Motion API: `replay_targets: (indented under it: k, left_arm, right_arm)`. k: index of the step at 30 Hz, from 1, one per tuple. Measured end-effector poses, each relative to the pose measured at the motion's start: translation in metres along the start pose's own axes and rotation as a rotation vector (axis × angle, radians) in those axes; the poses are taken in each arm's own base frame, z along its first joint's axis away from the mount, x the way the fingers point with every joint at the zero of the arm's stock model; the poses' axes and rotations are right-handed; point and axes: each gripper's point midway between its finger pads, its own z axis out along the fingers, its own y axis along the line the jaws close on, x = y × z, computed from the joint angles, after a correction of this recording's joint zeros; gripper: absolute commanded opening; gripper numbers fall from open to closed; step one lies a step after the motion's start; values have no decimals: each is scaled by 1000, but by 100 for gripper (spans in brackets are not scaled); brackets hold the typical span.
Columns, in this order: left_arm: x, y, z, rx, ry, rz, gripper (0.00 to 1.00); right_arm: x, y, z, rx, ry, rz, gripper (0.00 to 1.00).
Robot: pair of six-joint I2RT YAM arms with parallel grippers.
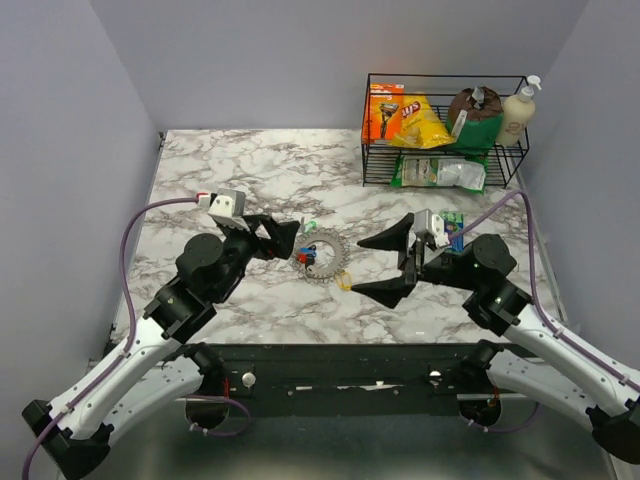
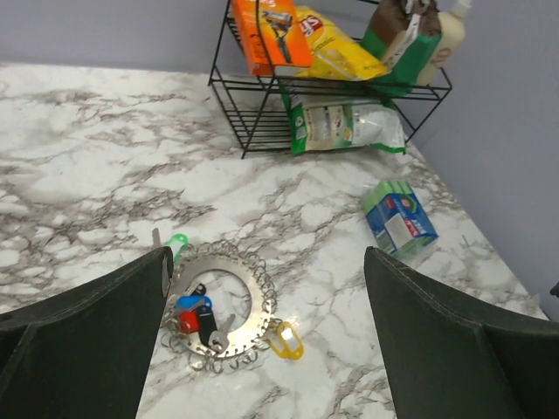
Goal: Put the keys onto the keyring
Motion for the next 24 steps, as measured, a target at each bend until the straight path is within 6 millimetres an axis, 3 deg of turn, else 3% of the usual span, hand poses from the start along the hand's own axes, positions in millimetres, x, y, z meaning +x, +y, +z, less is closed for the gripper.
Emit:
replay_targets:
  k: [4, 10, 14, 17, 22, 24]
  left_arm:
    - [18, 18, 2, -72, 22, 11, 99]
    - [50, 46, 4, -172, 57, 33, 99]
    - [80, 66, 6, -238, 110, 57, 99]
    - [95, 76, 5, -267, 131, 71, 99]
    - [100, 84, 5, -281, 107, 102, 99]
    - [99, 86, 6, -282, 86, 114, 99]
  right_arm:
    - [21, -29, 1, 155, 30, 61, 100]
    - [56, -91, -11, 515, 84, 185, 100]
    - [82, -124, -40, 782, 89, 252, 100]
    - [98, -138, -67, 949, 82, 278, 100]
    - [113, -150, -119, 1189, 30, 256, 100]
    - [115, -152, -128, 1230, 24, 240, 100]
